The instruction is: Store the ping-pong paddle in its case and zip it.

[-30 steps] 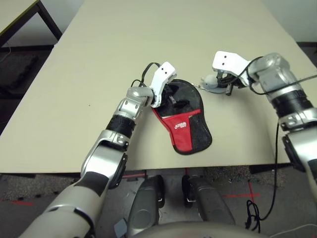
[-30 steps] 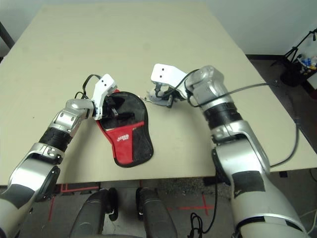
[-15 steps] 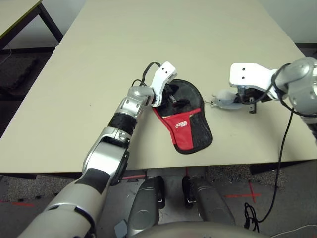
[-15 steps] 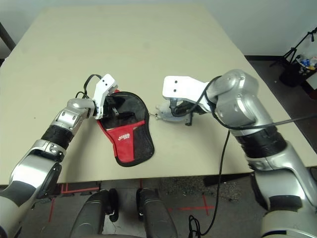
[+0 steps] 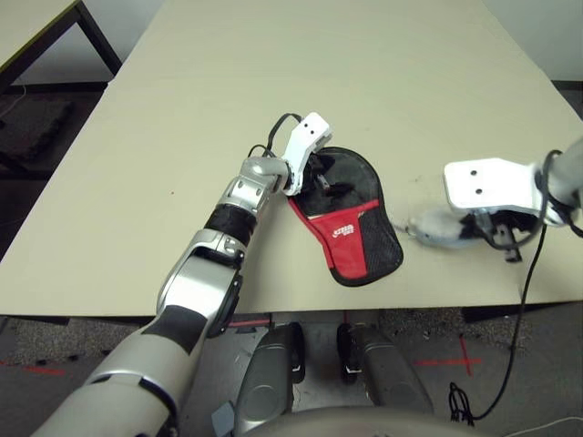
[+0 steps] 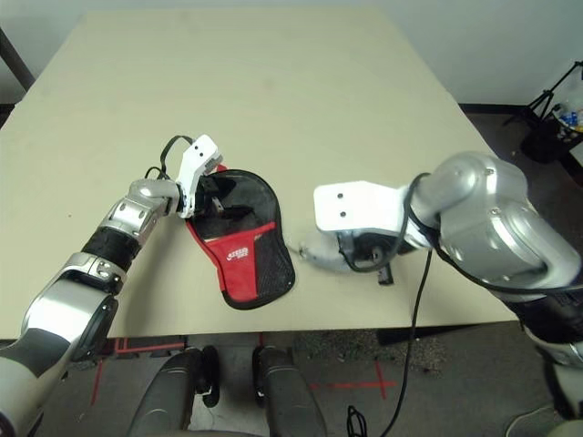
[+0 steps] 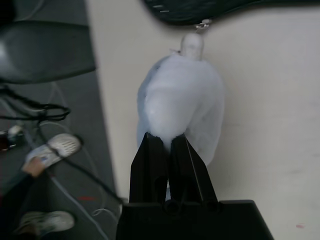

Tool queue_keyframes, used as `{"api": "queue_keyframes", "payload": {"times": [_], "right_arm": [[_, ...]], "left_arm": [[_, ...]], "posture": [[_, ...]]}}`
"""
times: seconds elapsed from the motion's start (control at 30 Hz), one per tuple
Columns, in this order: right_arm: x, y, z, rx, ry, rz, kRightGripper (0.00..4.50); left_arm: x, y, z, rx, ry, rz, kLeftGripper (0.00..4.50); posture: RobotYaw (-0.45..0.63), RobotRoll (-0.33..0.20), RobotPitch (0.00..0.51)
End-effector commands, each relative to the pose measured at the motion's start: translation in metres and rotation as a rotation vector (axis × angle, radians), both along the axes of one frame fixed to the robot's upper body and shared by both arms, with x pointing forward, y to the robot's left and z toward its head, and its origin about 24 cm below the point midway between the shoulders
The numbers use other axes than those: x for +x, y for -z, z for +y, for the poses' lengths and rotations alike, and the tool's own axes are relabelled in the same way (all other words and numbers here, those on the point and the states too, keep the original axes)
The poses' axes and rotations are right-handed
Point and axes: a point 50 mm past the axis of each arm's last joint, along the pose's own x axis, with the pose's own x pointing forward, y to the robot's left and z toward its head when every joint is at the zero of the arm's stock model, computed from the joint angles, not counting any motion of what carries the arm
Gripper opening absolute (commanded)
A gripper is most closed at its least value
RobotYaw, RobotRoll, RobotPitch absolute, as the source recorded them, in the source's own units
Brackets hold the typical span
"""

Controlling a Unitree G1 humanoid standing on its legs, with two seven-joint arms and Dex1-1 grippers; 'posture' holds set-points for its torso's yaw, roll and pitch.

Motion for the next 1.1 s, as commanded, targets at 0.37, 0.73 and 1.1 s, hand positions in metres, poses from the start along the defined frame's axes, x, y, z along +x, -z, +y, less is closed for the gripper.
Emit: {"api": "queue_keyframes", "payload": {"times": [0.37, 0.73, 1.1], "right_arm": [[-0.019, 0.008, 0.000, 0.005, -0.013, 0.119, 0.02], [0.019, -0.025, 0.007, 0.466, 0.299, 0.273, 2.78], [0.089, -0.029, -0.024, 0.755, 0.652, -0.024, 4.46]], "left_arm": [[-0.004, 0.027, 0.010, 0.067, -0.038, 0.104, 4.50], [-0.003, -0.013, 0.018, -0.159, -0.044, 0.091, 4.50], [-0.002, -0.047, 0.064, -0.307, -0.255, -0.045, 4.50]], "posture": [[-0.20, 0.000, 0.192], [-0.18, 0.000, 0.193], [-0.12, 0.000, 0.189]]}}
